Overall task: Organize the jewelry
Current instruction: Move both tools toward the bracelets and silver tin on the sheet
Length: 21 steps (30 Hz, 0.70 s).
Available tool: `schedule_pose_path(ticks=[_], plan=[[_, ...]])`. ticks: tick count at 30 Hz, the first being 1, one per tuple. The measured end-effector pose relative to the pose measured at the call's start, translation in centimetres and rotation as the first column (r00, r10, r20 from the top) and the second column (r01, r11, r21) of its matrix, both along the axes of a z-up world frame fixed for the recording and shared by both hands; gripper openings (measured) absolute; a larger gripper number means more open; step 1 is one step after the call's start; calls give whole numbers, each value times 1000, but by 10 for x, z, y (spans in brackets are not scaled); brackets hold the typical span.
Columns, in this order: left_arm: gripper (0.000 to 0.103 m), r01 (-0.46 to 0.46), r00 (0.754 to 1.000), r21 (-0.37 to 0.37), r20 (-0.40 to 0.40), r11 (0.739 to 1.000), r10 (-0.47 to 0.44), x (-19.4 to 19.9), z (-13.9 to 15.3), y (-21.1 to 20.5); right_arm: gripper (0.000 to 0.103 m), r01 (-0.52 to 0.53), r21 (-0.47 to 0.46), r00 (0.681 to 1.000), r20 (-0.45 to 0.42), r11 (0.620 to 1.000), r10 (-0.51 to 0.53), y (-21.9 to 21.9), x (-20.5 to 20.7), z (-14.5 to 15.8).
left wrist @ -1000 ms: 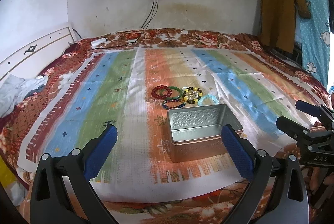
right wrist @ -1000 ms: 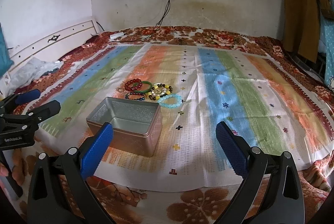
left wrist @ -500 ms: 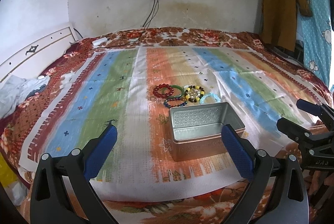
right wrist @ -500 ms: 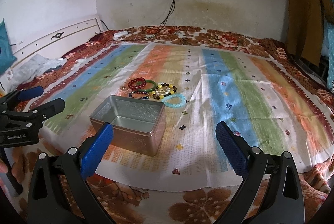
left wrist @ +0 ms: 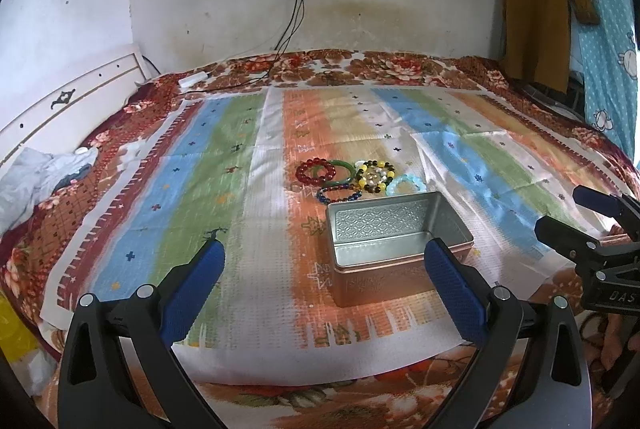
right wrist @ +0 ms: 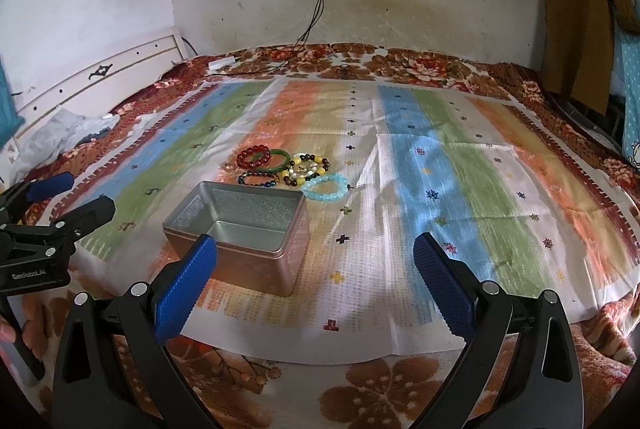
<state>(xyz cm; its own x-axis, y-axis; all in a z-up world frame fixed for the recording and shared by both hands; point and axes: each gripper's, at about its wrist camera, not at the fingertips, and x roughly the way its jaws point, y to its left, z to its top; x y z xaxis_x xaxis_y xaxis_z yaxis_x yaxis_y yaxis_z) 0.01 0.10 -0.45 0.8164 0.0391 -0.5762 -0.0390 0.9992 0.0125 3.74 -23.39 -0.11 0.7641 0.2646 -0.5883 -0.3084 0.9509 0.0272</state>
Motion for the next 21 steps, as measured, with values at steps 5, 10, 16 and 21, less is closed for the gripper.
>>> schedule_pose_path(ticks=[5,10,16,21], plan=[[98,-2,1000,-2,-2,1000,2,0,0,0,100,-5,-2,1000,-2,1000,5,1,0,0],[98,-6,1000,-7,0,1000,6,-1,0,1,100,-6,0,1000,-9,1000,6,3,1,-1],[98,-18,1000,-16,-19,1000,18,4,0,4,100,-32,28,999,-23,999,33,2,5,0],[98,-19,999,-26,-39,999,18,12,1,5,100,-17,53,999,-32,998,19,-1,15,2]])
